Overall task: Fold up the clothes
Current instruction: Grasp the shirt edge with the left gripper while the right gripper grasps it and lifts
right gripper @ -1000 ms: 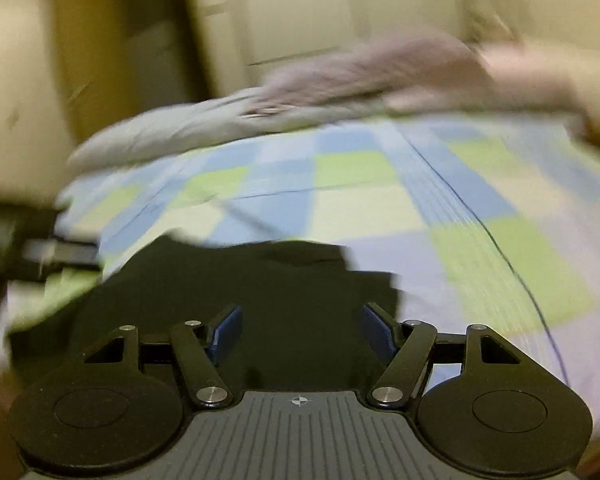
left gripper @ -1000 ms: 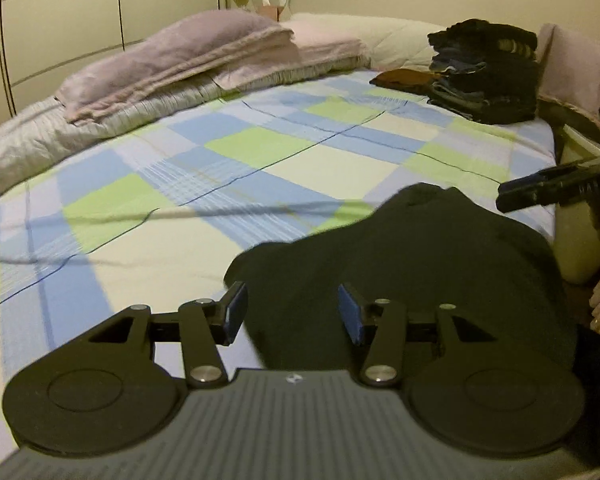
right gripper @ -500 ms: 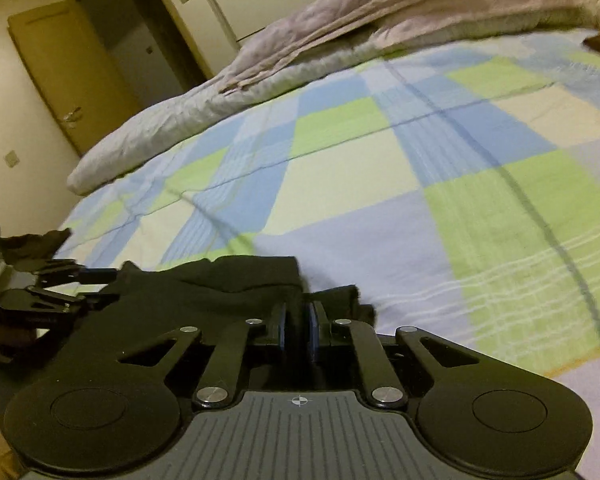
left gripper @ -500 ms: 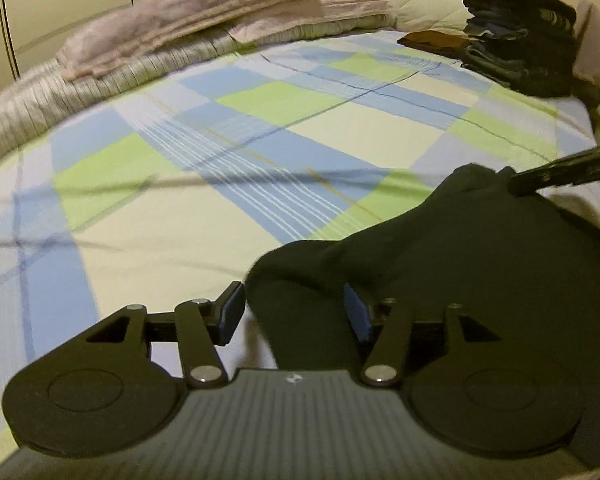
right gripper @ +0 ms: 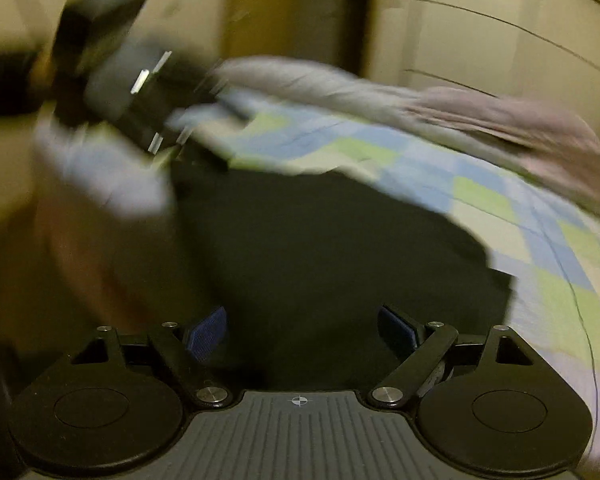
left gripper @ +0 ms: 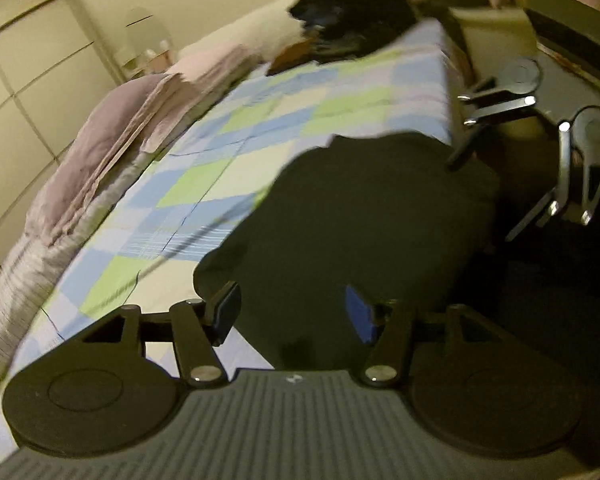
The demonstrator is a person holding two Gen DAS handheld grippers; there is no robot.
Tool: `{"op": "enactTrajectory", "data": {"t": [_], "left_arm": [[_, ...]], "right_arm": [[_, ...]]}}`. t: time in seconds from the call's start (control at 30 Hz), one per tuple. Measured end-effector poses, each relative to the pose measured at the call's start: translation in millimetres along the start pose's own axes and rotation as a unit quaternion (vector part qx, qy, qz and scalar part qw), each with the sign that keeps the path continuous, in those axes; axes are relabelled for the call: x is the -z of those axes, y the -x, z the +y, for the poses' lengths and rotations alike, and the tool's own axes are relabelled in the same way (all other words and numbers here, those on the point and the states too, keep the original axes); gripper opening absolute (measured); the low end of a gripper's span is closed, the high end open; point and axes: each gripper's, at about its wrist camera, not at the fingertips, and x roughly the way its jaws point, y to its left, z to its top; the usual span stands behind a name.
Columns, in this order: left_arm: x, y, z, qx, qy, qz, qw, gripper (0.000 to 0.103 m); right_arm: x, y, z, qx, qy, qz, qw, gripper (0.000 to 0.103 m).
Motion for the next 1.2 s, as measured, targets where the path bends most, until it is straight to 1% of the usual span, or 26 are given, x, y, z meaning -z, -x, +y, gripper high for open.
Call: {"op": "enactTrajectory", "data": {"t": [0.1, 0.17, 0.2, 0.23, 0.27, 0.3, 0.33, 0.37, 0.43, 0.57, 0.67, 0.73, 0.9, 1.07, 1.2], "left_arm": [[-2, 5, -24, 0.007, -0.055, 0.009, 0.9984, 0.058], [-4, 7, -40, 0.010, -0.091, 0.017, 0.9956, 0.059], [-5, 2, -46, 0.009, -0.111, 0.029, 0.9934, 0.059], [-5, -4, -52, 0.007, -0.130, 0.041, 0.9907, 0.059], [-5, -11, -56, 0.002, -0.148, 0.052, 0.9876, 0.060], [-5, -17, -61, -0.002, -0.165, 0.063, 0.9843, 0.060], [-4, -22, -64, -0.003, -0.176, 0.068, 0.9821, 0.061], [-4, -27, -67, -0.006, -0.186, 0.072, 0.9798, 0.061], [-3, -36, -69, -0.008, -0.204, 0.080, 0.9757, 0.061], [0, -49, -75, -0.014, -0.235, 0.101, 0.9665, 0.061], [6, -60, -78, -0.023, -0.255, 0.121, 0.9590, 0.060], [11, -67, -77, -0.029, -0.260, 0.130, 0.9564, 0.058], [14, -70, -71, -0.030, -0.241, 0.132, 0.9611, 0.058], [16, -69, -70, -0.033, -0.238, 0.134, 0.9613, 0.057], [16, -68, -74, -0.037, -0.243, 0.134, 0.9599, 0.057]], "right_arm": [[5, -24, 28, 0.014, 0.090, 0.032, 0.995, 0.086], [8, -42, 42, 0.029, 0.143, 0.054, 0.988, 0.085], [9, -50, 45, 0.041, 0.163, 0.064, 0.984, 0.085], [10, -56, 47, 0.052, 0.177, 0.070, 0.980, 0.074], [9, -59, 46, 0.065, 0.181, 0.071, 0.979, 0.055], [6, -60, 43, 0.071, 0.175, 0.072, 0.979, 0.047], [3, -59, 37, 0.067, 0.163, 0.073, 0.982, 0.043], [0, -58, 33, 0.062, 0.153, 0.073, 0.984, 0.037], [-2, -56, 25, 0.051, 0.141, 0.073, 0.986, 0.033], [-7, -54, 19, 0.042, 0.123, 0.068, 0.989, 0.031], [-10, -49, 16, 0.039, 0.112, 0.065, 0.991, 0.031], [-10, -42, 19, 0.037, 0.107, 0.063, 0.992, 0.031], [-11, -37, 18, 0.034, 0.102, 0.060, 0.992, 0.031], [-10, -37, 18, 0.034, 0.098, 0.057, 0.993, 0.031], [-10, -37, 18, 0.035, 0.096, 0.056, 0.993, 0.031]]}}
